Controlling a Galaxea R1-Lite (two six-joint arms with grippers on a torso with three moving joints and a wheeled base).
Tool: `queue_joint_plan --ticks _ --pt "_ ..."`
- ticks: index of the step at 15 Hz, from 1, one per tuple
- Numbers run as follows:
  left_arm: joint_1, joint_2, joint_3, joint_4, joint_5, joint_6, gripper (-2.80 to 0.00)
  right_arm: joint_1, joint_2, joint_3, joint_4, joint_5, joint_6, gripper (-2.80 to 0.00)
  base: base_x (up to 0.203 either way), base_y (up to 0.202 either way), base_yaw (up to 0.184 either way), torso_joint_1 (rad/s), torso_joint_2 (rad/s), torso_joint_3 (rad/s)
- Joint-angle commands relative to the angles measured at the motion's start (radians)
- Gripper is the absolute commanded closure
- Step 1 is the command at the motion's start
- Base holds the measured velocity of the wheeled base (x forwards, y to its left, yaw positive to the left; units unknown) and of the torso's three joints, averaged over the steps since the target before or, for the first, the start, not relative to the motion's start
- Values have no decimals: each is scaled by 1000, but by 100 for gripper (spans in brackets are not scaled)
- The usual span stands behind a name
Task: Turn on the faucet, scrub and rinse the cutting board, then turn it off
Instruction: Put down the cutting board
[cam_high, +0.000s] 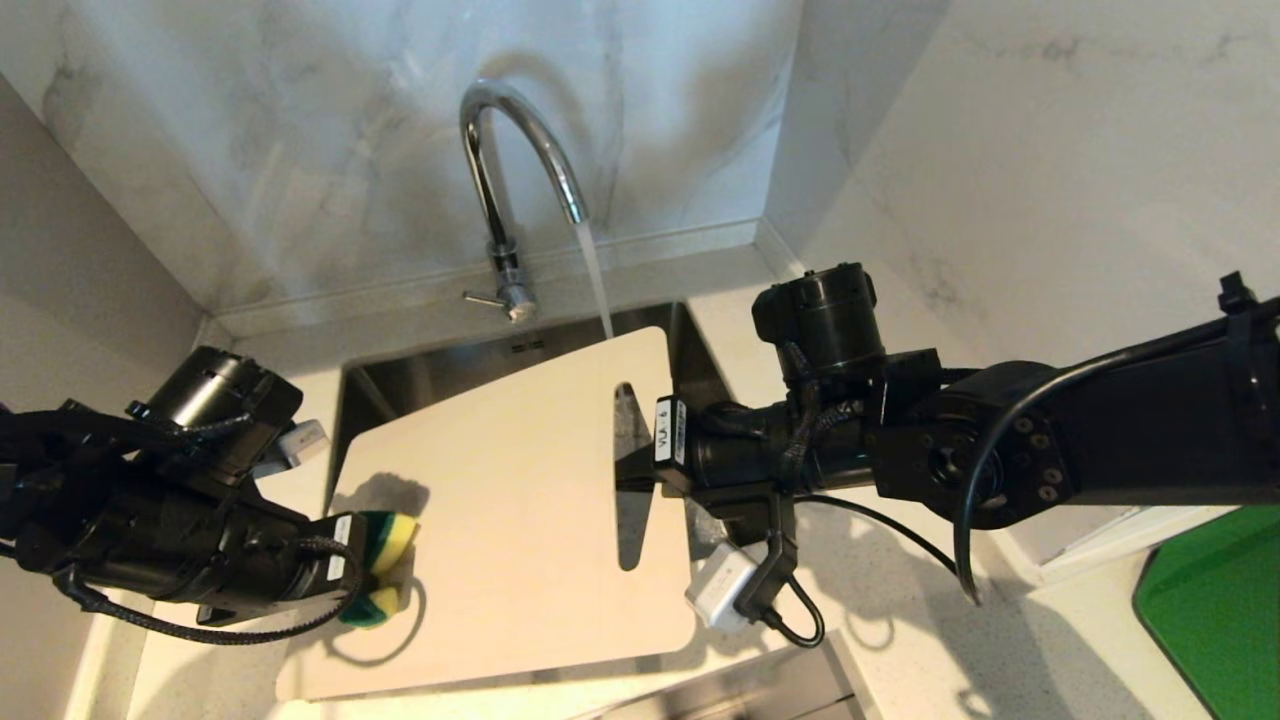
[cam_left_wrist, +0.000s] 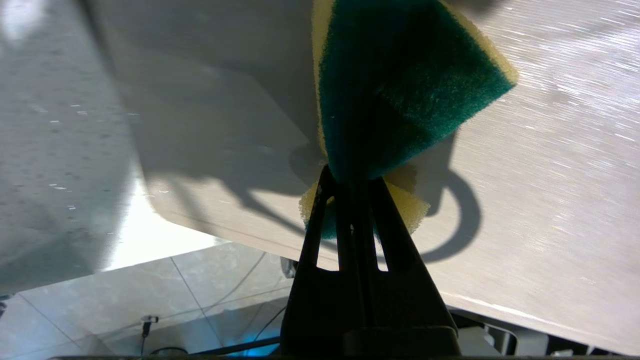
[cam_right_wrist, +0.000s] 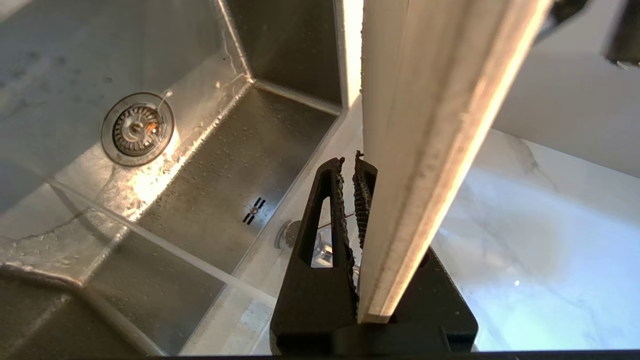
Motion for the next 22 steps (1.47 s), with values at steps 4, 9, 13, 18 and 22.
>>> queue_joint_plan --ticks 4,9,13,18,22 --pt "225 0 77 -73 -84 75 0 0 -2 -2 -2 4 -14 0 0 0 0 0 0 0" --pt "427 46 93 -103 -171 186 0 0 -4 -4 -36 4 15 0 0 0 0 0 0 0" --pt "500 52 140 -184 -220 237 0 2 -2 6 -65 4 34 0 0 0 0 0 0 0" --pt "446 -112 -4 -114 -229 197 0 0 -16 38 -66 4 33 0 0 0 0 0 0 0" --pt "452 -129 -97 -16 -228 185 0 -14 -34 62 -67 2 30 0 0 0 0 0 0 0"
